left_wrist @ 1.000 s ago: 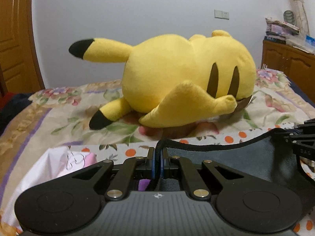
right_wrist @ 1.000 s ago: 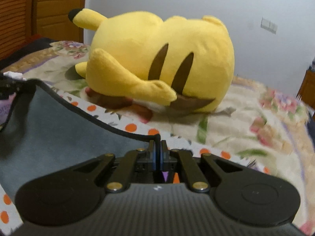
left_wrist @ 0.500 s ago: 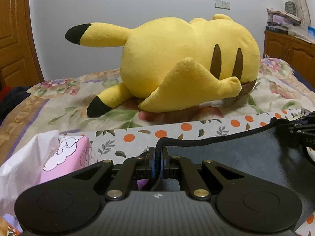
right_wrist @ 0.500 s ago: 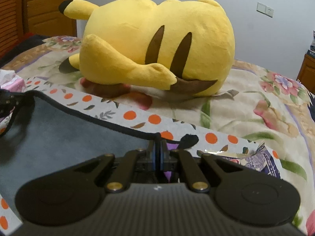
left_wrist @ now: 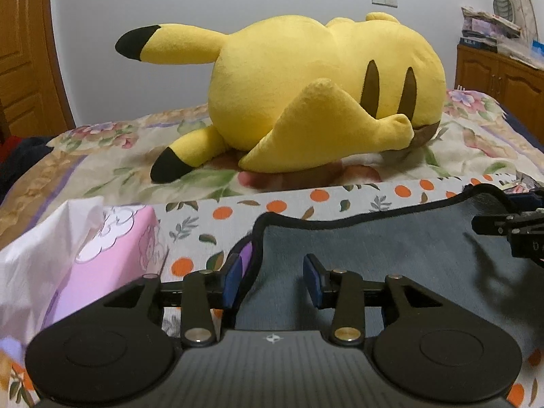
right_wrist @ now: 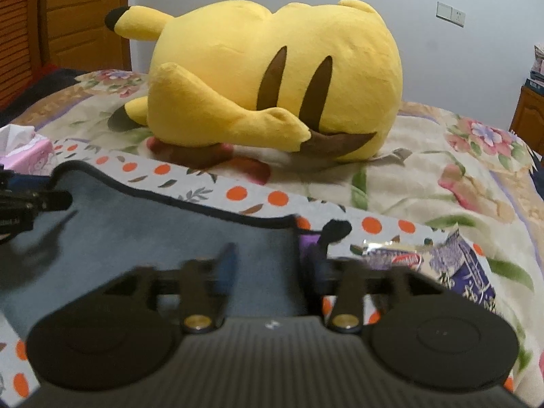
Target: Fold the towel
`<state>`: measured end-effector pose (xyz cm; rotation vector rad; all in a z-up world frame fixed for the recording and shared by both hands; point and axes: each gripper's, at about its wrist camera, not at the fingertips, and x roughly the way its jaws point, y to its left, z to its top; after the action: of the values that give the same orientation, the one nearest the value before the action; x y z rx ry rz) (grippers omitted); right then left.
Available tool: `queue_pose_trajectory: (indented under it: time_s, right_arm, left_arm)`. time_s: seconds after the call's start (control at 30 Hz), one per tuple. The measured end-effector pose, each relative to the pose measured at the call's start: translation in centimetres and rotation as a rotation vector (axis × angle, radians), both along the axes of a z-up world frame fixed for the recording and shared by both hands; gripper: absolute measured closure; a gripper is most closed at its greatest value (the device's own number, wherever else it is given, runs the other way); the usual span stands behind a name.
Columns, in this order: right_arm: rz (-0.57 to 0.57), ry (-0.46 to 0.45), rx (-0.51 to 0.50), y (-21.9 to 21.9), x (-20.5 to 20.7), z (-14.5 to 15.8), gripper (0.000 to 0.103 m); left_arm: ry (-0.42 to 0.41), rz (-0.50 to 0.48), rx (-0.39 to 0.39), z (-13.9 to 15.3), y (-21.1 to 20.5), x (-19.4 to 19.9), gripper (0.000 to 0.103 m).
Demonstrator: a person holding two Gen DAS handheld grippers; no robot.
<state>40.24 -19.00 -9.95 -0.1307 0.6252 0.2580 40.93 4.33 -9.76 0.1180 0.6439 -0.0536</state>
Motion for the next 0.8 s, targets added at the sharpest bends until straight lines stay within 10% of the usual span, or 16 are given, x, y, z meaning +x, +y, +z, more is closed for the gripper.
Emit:
queue_pose_trajectory:
  time_s: [0.8]
  right_arm:
    - [-0.024,0.061,0.045,-0.2,-8.6,0.6,0.018]
  left_arm:
    - [0.069,-0.061,0.028,0.7,-1.4,-8.4,0.036]
